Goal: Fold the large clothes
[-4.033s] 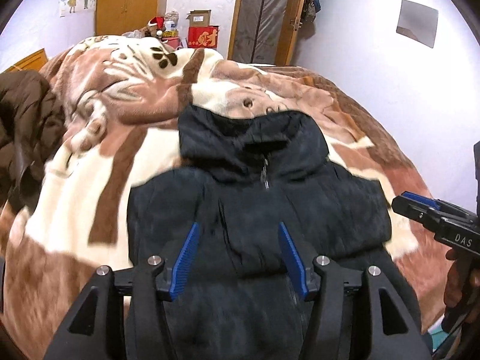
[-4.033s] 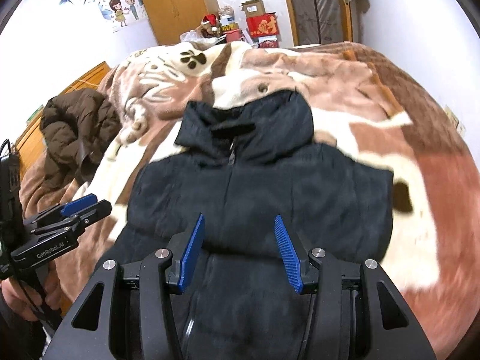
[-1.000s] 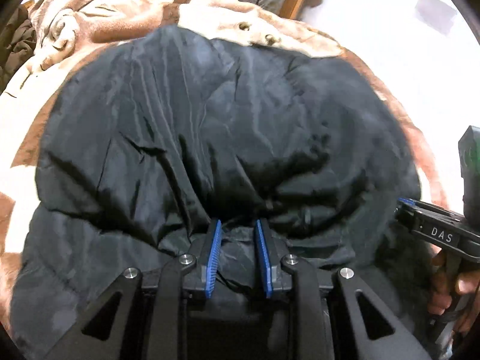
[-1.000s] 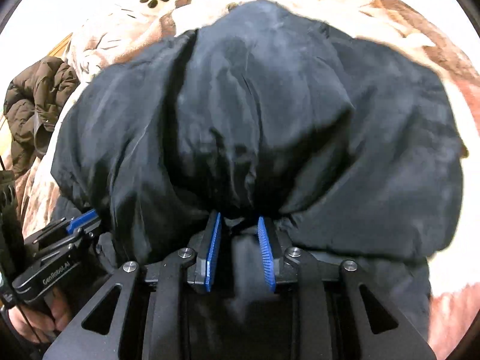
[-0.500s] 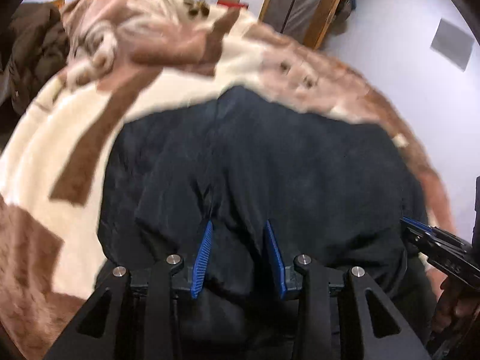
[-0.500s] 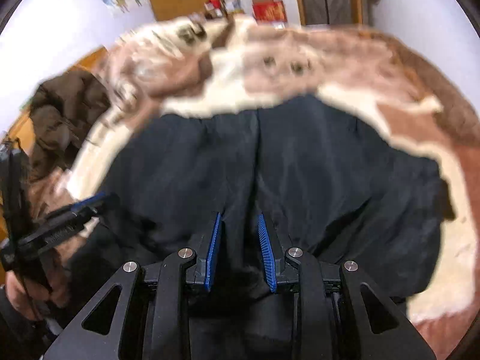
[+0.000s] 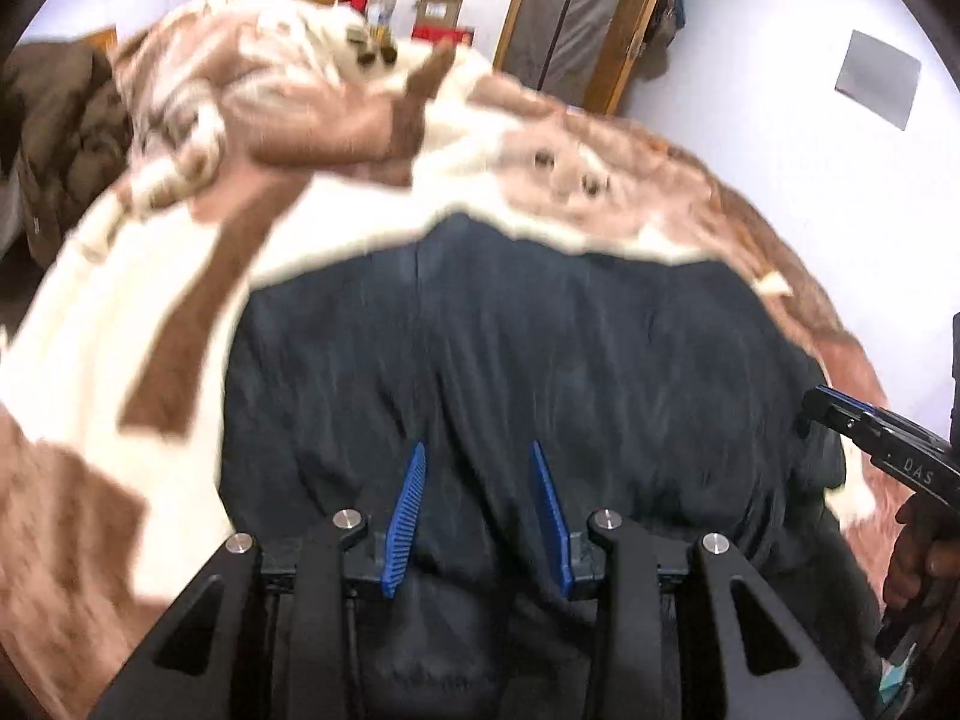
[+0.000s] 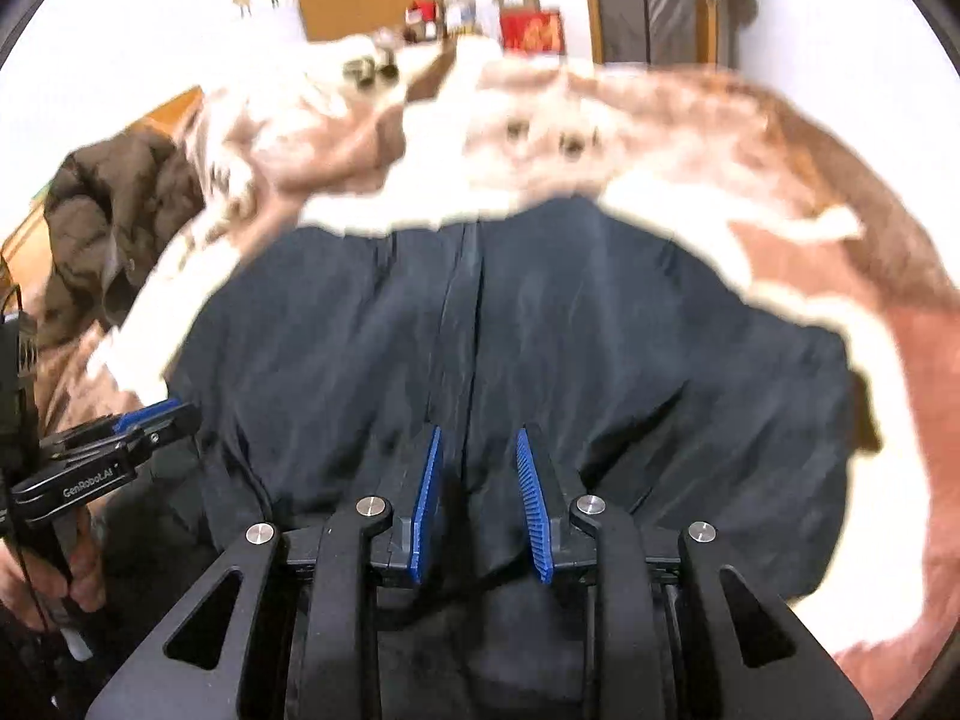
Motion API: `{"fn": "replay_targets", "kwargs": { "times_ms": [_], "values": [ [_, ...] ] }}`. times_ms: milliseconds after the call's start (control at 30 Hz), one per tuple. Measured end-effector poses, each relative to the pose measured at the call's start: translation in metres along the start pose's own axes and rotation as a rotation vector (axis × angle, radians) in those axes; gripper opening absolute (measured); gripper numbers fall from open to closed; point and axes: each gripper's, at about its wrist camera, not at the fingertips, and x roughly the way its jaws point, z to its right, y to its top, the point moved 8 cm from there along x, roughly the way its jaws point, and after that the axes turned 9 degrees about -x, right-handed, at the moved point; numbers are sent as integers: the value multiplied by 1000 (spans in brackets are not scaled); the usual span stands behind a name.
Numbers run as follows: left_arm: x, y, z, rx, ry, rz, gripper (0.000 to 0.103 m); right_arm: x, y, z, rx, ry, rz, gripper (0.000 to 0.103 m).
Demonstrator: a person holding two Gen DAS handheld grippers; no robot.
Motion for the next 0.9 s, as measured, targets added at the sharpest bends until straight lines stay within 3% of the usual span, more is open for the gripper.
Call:
{"fn": "replay_targets", "kwargs": {
  "times_ms": [67,133,267,367,500,600,700,800,900],
  "values": [
    [9,19,0,10,24,30,38,11,13,19,22,-31,-6,26],
    [31,30,-7,-15,37,2,38,28,16,35,47,-51,-33,26],
    [77,16,-25,-27,68,-74,39,74,-13,61,91,-42,-146,28],
    [84,5,-21,29,91,-50,39,78,-20,62,85,-49,-132,28],
    [70,9,-21,1,93,-68,38,68,-14,62,94,-67,-148,28],
    [33,11,-14,-9,43,-18,38,27,-1,48,69,-65,-68,28],
    [-2,-8,3,1,-38,13,38,-8,-8,24,75,17,2,30],
    [-1,-44,22,37,-82,-48,38,-1,-36,-13,34,92,-50,30],
    [27,-76,30,69,-50,-127,38,32,-65,-24,24,91,-146,30]
  ]
}}
